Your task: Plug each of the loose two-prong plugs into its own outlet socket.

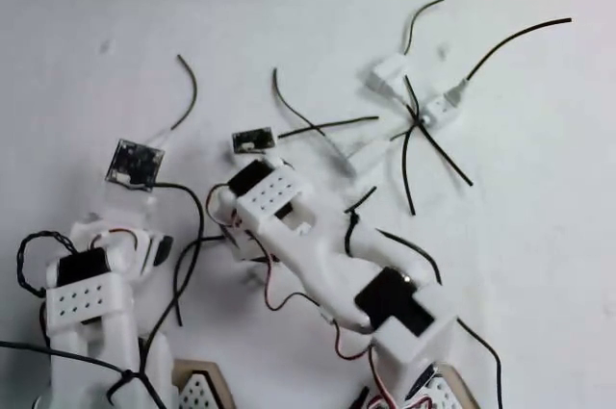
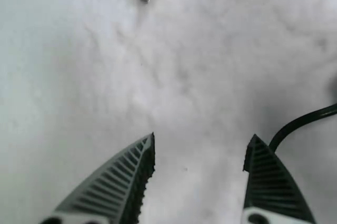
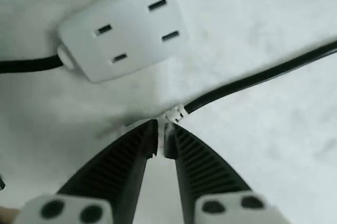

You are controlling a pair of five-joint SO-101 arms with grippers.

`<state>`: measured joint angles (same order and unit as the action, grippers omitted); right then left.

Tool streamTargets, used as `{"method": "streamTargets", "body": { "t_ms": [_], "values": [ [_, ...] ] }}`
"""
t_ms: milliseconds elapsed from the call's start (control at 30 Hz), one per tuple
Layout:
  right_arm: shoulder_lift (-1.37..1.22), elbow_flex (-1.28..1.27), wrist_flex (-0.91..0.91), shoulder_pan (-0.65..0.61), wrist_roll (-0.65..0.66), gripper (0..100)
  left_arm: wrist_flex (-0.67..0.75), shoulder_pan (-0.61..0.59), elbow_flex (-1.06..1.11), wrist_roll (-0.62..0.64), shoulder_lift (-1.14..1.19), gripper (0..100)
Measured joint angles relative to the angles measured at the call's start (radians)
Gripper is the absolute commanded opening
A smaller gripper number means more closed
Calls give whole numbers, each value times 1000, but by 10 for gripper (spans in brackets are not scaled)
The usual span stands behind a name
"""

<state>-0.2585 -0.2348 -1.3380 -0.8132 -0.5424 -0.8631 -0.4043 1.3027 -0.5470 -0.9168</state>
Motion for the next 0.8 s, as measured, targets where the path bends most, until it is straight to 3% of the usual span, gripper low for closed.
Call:
{"method": "streamTargets", "body": {
  "t_ms": [100,733,800],
  "values": [
    [-23,3,6,0,-5,199,0,0,0,0,0,275],
    [-104,12,91,-29,-60,167,0,0,0,0,0,275],
    [-132,15,91,-31,-60,122,0,0,0,0,0,275]
  ]
}}
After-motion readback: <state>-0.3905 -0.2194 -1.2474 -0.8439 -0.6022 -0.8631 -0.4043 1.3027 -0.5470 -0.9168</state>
